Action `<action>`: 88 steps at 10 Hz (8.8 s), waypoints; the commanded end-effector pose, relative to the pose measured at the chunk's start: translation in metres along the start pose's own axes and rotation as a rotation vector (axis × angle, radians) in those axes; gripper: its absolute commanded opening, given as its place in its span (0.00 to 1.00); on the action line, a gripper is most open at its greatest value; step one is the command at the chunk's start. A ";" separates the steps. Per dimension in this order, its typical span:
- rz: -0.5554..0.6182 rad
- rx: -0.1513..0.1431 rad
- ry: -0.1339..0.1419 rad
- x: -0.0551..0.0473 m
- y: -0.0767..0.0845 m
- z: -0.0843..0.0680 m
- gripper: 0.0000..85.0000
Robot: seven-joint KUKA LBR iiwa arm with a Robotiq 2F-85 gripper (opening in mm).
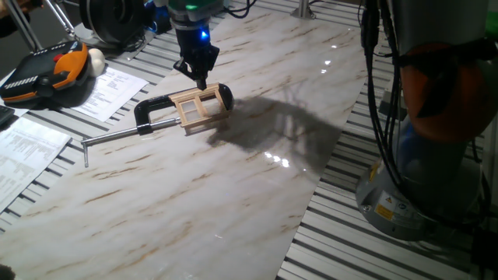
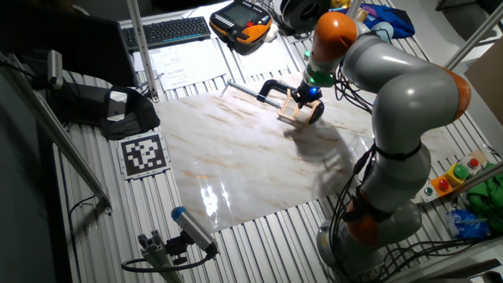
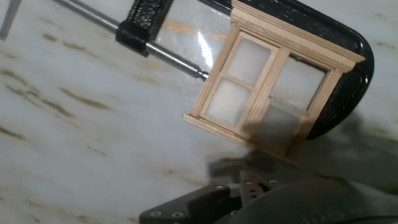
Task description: Open a sliding window
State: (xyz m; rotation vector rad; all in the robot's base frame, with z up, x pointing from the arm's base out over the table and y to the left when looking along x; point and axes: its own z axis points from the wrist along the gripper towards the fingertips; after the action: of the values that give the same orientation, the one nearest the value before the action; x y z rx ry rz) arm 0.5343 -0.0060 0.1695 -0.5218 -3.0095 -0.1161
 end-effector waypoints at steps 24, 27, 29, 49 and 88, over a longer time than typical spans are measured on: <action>0.226 -0.003 0.067 -0.038 0.005 0.067 0.00; 0.232 0.002 0.076 -0.041 0.005 0.071 0.00; 0.230 0.010 0.076 -0.042 0.007 0.073 0.00; 0.249 0.031 0.060 -0.062 0.006 0.099 0.00; 0.358 0.003 0.053 -0.070 -0.007 0.115 0.00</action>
State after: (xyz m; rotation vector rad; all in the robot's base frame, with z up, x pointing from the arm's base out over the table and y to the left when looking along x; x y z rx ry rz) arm 0.5896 -0.0260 0.0480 -1.0248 -2.8089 -0.0991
